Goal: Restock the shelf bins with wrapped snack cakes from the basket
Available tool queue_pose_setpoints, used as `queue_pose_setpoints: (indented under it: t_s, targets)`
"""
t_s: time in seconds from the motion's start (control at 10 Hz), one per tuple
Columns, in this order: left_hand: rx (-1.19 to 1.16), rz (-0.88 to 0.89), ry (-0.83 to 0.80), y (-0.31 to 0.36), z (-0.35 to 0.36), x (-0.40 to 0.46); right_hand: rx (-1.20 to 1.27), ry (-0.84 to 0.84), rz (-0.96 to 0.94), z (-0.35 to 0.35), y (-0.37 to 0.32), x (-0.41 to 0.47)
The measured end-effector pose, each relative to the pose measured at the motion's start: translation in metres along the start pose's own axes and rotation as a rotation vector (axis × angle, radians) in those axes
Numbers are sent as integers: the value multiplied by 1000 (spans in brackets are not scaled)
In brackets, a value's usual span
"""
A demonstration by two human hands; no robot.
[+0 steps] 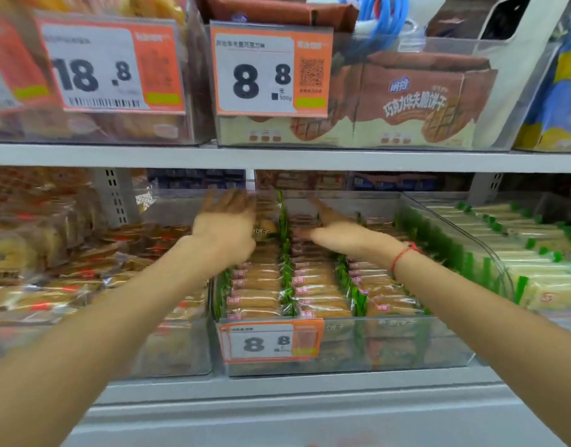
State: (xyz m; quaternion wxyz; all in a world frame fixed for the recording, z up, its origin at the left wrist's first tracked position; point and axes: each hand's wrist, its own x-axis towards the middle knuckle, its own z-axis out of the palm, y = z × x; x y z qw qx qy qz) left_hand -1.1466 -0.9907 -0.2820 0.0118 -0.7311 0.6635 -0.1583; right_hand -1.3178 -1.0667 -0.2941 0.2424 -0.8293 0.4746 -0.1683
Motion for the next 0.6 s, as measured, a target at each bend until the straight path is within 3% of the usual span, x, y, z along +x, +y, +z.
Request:
queue_pose_setpoints:
  t_s: [0.1, 0.2, 0.4, 0.5, 0.6]
  targets:
    - [44, -10, -103, -10, 6, 19, 71, -132, -75, 16, -33, 13]
    - [101, 20, -119, -6, 10, 31, 34, -93, -77, 27, -42, 26]
    - [127, 4, -83, -6, 14, 33, 29, 6, -88, 40, -42, 38]
    - [111, 3, -84, -5, 12, 30, 106, -59, -79, 38, -42, 36]
    - [-32, 10, 31, -10, 7, 15, 162, -109, -119, 27, -44, 17]
